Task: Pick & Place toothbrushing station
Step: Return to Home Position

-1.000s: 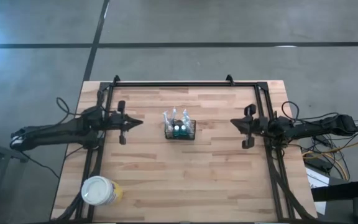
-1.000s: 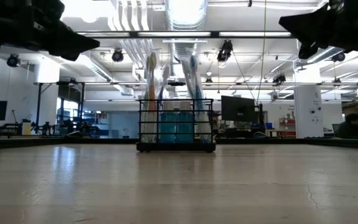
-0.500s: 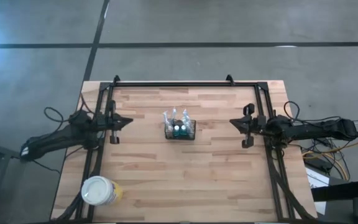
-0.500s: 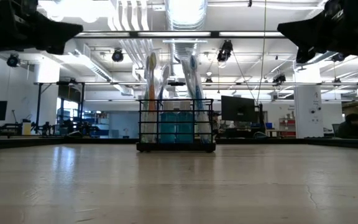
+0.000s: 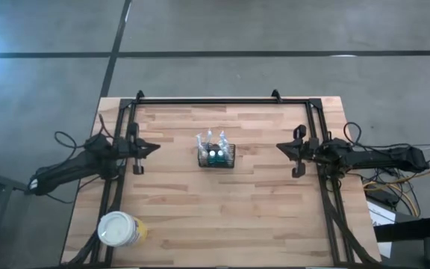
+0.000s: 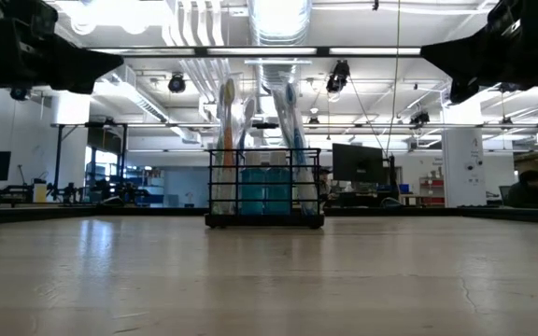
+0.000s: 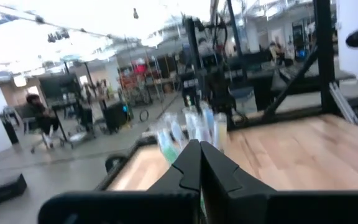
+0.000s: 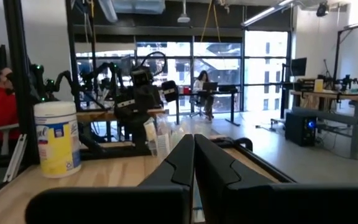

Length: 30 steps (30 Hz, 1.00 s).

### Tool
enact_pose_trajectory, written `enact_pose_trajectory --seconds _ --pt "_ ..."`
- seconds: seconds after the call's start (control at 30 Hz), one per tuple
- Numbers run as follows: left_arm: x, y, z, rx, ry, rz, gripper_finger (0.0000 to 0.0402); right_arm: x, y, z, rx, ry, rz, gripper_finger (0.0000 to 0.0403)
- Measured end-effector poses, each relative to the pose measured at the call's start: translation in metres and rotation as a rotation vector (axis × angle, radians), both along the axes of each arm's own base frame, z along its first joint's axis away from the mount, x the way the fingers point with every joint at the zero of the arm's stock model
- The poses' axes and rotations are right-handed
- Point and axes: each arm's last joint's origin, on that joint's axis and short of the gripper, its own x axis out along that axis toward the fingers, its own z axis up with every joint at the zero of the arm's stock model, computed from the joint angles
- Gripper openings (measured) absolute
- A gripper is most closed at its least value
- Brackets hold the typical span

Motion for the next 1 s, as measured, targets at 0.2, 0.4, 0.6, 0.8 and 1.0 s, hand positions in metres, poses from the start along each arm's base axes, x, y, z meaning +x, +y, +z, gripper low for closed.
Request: enact_pose_trajectory --seconds 0.2,0.4,0.6,0.8,1.0 --pt "0.001 0.002 -0.006 -0.004 0.015 0.019 0.0001 -0.003 -0.004 -0.004 0.04 0.038 -0.055 0.0008" --pt "0.001 0.006 -0.009 -0.007 0.021 0.081 0.0 -0.007 -0.009 -0.006 0.057 0.052 -0.099 0.0008" --pt "0.0 0.01 -0.009 -0.009 0.023 0.102 0.0 -0.011 -0.011 -0.004 0.04 0.033 -0.095 0.0008" --pt "0.0 0.01 -0.012 -0.017 0.03 0.074 0.0 -0.013 -0.01 -0.009 0.044 0.078 -0.058 0.0008" --pt "0.002 0.01 -0.02 -0.037 0.051 0.057 0.0 -0.013 -0.01 -0.009 0.037 0.077 -0.066 0.0008"
